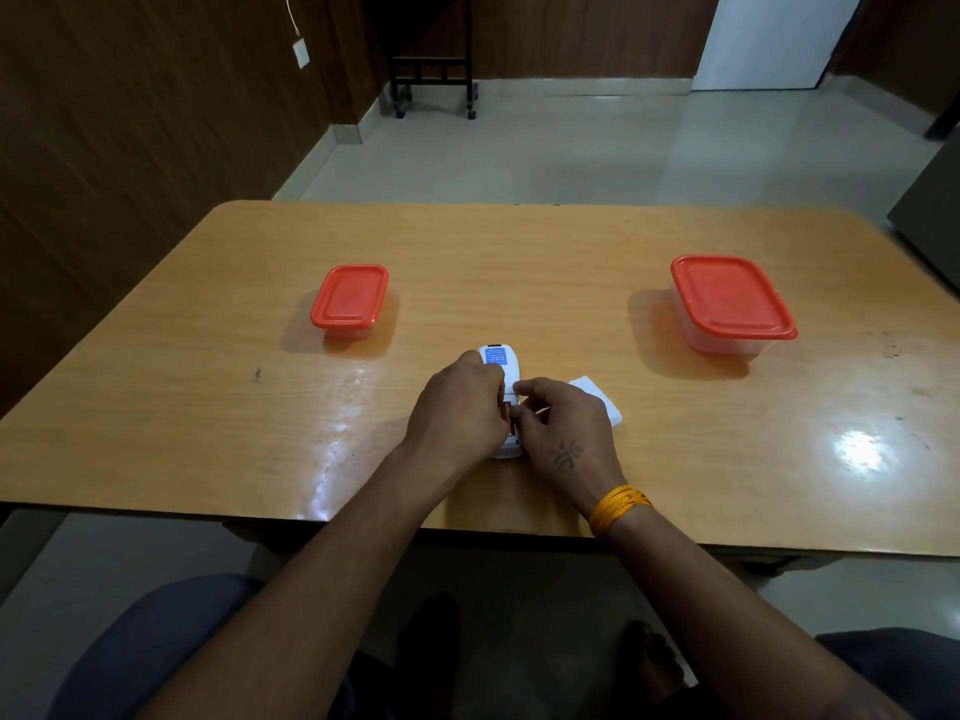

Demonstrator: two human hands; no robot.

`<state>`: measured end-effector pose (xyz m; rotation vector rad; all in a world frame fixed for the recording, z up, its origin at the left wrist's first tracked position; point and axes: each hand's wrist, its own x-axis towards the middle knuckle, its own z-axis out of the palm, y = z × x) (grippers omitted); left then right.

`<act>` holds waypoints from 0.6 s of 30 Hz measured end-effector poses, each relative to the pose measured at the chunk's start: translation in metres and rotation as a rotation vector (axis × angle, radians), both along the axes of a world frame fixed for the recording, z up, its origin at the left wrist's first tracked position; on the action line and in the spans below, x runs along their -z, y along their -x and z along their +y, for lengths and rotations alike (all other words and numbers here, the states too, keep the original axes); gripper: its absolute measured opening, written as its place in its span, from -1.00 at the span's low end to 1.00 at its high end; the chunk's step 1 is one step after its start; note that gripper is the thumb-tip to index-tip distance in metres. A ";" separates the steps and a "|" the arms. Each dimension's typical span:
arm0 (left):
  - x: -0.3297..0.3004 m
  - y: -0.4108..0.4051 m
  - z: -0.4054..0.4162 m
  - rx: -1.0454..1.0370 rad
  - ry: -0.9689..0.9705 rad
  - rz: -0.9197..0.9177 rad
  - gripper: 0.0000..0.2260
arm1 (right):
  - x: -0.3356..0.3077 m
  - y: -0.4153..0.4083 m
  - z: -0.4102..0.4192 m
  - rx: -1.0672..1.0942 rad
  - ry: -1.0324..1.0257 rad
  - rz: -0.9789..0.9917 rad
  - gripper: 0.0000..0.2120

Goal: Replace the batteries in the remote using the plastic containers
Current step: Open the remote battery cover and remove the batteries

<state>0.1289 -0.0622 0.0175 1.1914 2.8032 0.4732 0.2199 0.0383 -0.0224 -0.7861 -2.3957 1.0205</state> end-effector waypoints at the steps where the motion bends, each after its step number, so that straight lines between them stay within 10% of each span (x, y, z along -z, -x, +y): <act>1: -0.001 0.000 0.002 0.005 0.005 -0.001 -0.84 | 0.001 0.000 0.000 0.001 -0.005 -0.001 -0.73; 18: -0.004 0.006 -0.001 -0.117 -0.253 -0.315 -0.86 | 0.004 0.002 0.006 -0.018 -0.001 0.010 -0.73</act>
